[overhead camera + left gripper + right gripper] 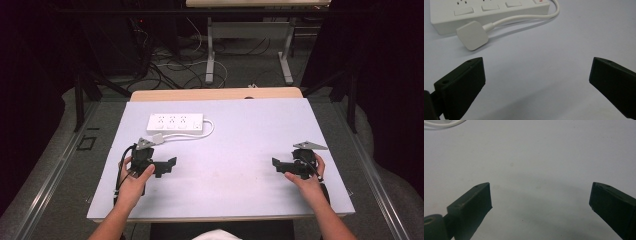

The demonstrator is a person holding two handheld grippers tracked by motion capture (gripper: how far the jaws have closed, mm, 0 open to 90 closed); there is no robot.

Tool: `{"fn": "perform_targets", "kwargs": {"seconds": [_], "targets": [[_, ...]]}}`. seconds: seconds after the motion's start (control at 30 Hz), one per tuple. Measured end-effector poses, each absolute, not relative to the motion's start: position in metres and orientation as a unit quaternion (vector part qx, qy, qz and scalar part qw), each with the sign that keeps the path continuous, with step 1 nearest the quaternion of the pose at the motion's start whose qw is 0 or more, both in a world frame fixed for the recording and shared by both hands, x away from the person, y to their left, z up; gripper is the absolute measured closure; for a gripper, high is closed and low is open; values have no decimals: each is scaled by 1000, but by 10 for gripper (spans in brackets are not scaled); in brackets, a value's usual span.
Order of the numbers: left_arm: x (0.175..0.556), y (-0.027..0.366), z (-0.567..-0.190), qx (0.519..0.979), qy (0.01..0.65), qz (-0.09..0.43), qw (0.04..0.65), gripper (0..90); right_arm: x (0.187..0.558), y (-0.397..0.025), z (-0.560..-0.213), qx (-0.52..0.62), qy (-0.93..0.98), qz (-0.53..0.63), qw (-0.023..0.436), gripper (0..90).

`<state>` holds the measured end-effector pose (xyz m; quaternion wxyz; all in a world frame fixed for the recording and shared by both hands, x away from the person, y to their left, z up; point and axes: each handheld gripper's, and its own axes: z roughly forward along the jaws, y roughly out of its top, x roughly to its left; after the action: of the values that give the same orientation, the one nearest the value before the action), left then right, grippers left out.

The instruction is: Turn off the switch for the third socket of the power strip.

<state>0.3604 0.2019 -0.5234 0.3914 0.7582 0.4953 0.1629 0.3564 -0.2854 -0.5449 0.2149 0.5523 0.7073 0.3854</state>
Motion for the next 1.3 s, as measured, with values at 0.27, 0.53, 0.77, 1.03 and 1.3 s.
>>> {"fn": "perform_targets", "kwargs": {"seconds": [0.27, 0.53, 0.77, 1.03, 1.3], "targets": [[358, 208, -538, 748, 509, 161, 394, 2, 357, -285, -545, 552, 707, 385, 215, 36], [358, 213, -545, 746, 513, 170, 389, 2, 357, -285, -545, 551, 708, 385, 214, 37], [359, 216, -551, 748, 518, 169, 379, 2, 357, -285, -546, 549, 710, 385, 216, 37], [358, 217, -555, 753, 516, 177, 368, 2, 357, -284, -546, 546, 712, 384, 217, 37], [359, 217, -556, 753, 515, 177, 369, 2, 357, -283, -546, 547, 713, 383, 215, 38]]}}
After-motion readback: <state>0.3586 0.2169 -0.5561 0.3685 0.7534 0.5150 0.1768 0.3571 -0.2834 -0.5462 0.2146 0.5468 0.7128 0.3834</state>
